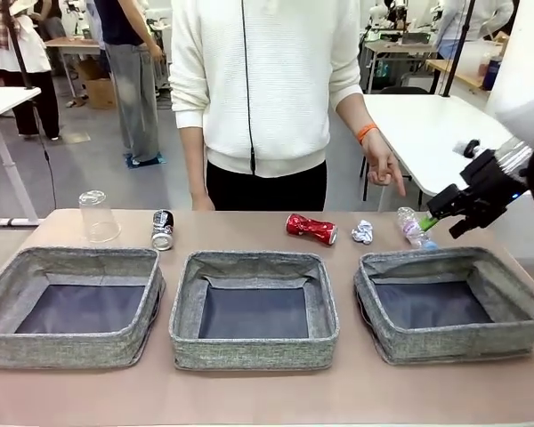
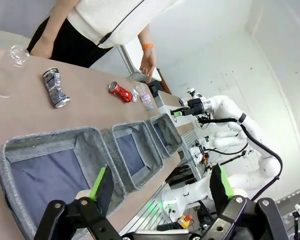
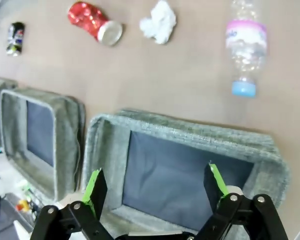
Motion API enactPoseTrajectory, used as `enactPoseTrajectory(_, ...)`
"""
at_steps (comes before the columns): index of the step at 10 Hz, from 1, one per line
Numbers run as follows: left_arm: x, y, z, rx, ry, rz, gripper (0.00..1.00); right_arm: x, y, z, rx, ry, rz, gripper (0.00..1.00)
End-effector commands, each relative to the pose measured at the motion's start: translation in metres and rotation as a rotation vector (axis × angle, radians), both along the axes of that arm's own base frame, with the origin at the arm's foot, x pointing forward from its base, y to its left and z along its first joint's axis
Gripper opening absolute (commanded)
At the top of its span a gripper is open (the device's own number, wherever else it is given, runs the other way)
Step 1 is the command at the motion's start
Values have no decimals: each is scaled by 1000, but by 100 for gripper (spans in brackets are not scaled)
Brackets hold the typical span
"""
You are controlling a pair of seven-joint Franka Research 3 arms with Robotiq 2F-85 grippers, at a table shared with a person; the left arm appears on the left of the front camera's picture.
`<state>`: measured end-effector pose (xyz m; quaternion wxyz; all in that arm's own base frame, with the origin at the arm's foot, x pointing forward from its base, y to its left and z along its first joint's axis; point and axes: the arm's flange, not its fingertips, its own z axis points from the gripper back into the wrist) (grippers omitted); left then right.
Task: Sort the waste into the appropriate baskets.
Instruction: Pick up the waste item pointed out by the person.
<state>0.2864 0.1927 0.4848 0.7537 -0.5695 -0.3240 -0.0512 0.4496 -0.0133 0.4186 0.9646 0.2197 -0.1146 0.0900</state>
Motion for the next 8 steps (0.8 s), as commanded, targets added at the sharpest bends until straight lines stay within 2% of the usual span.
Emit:
enactPoseTrajectory(1,0,0,2,-11,-30,-2,100,0,4,-10,-95,-29,-55,100)
enactPoseTrajectory(2,0,0,2,-11,-30,-2,100,12,-1,-6,-122,-84,-72,100)
enactPoseTrajectory(3,0,0,2,-11,-30,-2,100,38,-5,-6,-178,-101,-78,100)
enactPoseTrajectory(4,0,0,2,-11,-30,-2,100,60,-4,-9,-193,-73,-26,100)
enactPoseTrajectory(6,0,0,2,-11,-30,-2,100,102,-1,-24,-249,-27,-41,100)
enactPoseTrajectory(7,0,0,2,-11,-30,-2,100,118,4,-39,-239,-17,-64,100)
enactPoseTrajectory(8,0,0,2,-11,-30,-2,100,127,9,-52,-274,-42,-108,100)
